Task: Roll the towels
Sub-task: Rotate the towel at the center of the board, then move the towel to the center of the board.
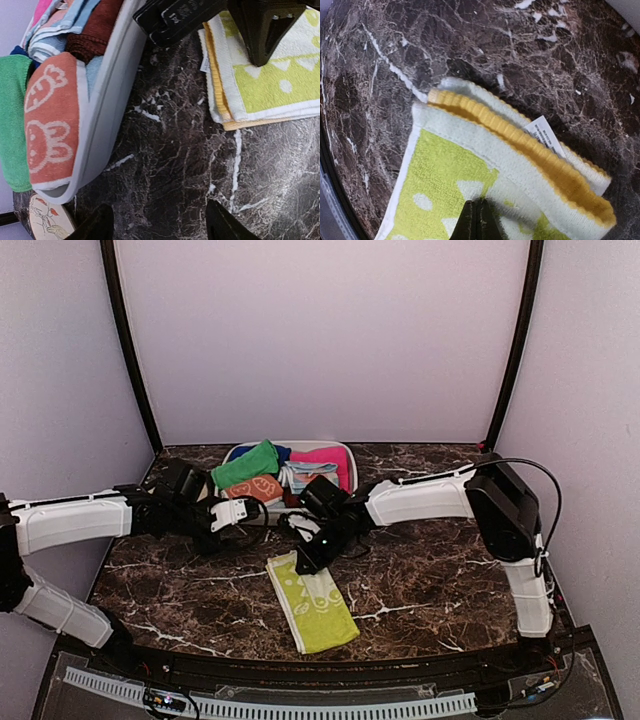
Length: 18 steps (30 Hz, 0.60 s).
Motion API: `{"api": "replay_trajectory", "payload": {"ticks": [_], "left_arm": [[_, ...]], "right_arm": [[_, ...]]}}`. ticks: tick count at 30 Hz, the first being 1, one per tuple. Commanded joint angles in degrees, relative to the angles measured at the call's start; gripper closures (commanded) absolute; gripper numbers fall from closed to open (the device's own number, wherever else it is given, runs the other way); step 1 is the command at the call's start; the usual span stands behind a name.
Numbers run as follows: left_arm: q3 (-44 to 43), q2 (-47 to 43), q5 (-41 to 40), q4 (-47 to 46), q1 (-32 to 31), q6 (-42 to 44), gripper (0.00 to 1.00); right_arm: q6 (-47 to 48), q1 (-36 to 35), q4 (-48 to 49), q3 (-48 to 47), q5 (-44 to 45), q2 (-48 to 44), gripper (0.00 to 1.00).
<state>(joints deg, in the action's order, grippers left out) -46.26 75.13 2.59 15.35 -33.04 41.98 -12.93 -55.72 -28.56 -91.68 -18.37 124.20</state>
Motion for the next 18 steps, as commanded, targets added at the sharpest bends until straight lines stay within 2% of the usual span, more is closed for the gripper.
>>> {"api": "replay_trajectory", "payload": {"ticks": [1, 3, 8, 15, 18], "left_arm": [[1.22, -0.54, 4.79, 4.77, -0.05, 2.08, 0.35], [0.09, 0.62, 7.0, 7.2, -0.07, 2.66, 0.35], [-3.23, 3.58, 10.9, 11.97, -0.55, 4.51, 0.41], [-7.79, 6.29, 11.12, 13.19, -1.85, 5.23, 0.42], [-9.69, 7.87, 10.91, 14.45, -5.42, 5.06, 0.42]], "right_arm": [[-1.98, 0.89, 11.77, 5.21, -0.21, -0.08, 1.0], [-4.65, 1.44, 16.52, 8.71, 2.61, -0.87, 1.0], [-4.65, 4.3, 25.59, 18.54, 2.61, -3.9, 1.0], [-4.65, 8.2, 27.4, 30.6, 2.61, -9.43, 1.0], [-4.65, 9.71, 27.88, 33.48, 2.61, -10.69, 1.0]]}}
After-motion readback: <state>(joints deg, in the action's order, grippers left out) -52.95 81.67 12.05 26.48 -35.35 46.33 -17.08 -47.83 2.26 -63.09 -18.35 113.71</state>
